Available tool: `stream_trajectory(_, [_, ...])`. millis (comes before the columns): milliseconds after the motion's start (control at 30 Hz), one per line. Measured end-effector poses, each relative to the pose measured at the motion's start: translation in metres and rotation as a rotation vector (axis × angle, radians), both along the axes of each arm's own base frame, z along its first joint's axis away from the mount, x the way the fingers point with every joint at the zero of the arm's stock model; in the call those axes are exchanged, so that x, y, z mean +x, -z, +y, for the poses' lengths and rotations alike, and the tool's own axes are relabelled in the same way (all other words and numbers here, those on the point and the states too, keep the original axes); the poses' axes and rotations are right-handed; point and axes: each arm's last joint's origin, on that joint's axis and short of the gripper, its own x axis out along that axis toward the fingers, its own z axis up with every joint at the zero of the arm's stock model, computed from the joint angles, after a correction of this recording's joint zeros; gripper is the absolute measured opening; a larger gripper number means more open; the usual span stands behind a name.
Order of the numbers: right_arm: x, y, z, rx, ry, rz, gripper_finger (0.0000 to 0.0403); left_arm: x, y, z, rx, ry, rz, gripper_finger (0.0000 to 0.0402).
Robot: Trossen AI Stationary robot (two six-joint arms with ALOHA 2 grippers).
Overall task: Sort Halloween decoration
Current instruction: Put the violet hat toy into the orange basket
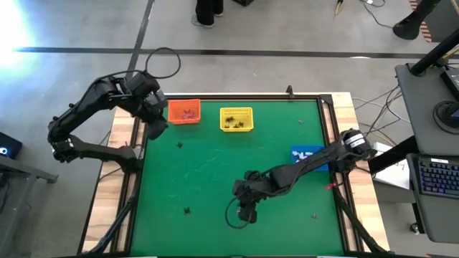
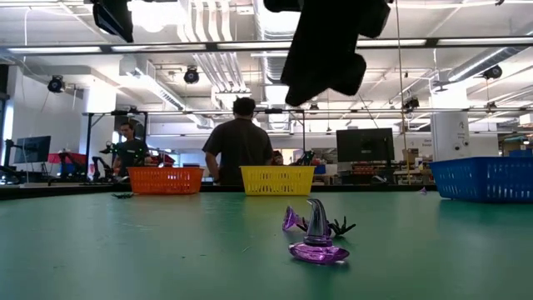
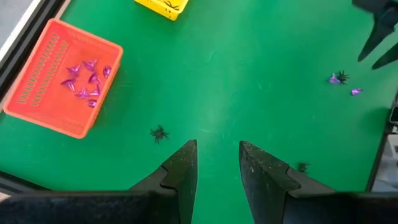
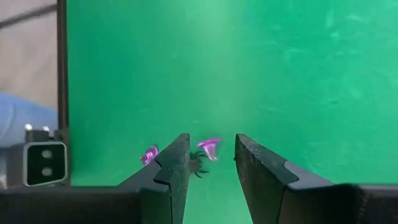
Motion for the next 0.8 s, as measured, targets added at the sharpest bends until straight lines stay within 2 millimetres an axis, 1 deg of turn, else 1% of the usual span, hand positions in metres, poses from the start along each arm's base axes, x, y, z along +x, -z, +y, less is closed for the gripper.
stream_trajectory(167, [0.011, 0.019, 0.019, -0.035, -0.071, 0.028, 0.0118, -0.002, -0.001, -0.003, -0.004, 0.001, -0.004, 0.01])
stream_trajectory(267, [0.015, 0.024, 0.034, -0.015, -0.076, 0.035, 0.0118, -0.002, -0.001, -0.003, -0.004, 0.0, -0.004, 0.01])
stream_trajectory(433, [0.014, 0.03, 0.055, -0.001, -0.096, 0.048, 0.0118, -0.001, -0.001, -0.003, -0.004, 0.0, -0.002, 0.01])
stream_trajectory(667, [0.011, 0.046, 0.07, 0.014, -0.071, 0.091, 0.0118, -0.002, -0.001, -0.003, -0.007, -0.006, -0.004, 0.01])
stream_trajectory(800, [0.009, 0.048, 0.074, 0.031, -0.051, 0.105, 0.0118, -0.002, -0.001, -0.003, -0.006, -0.006, -0.004, 0.01])
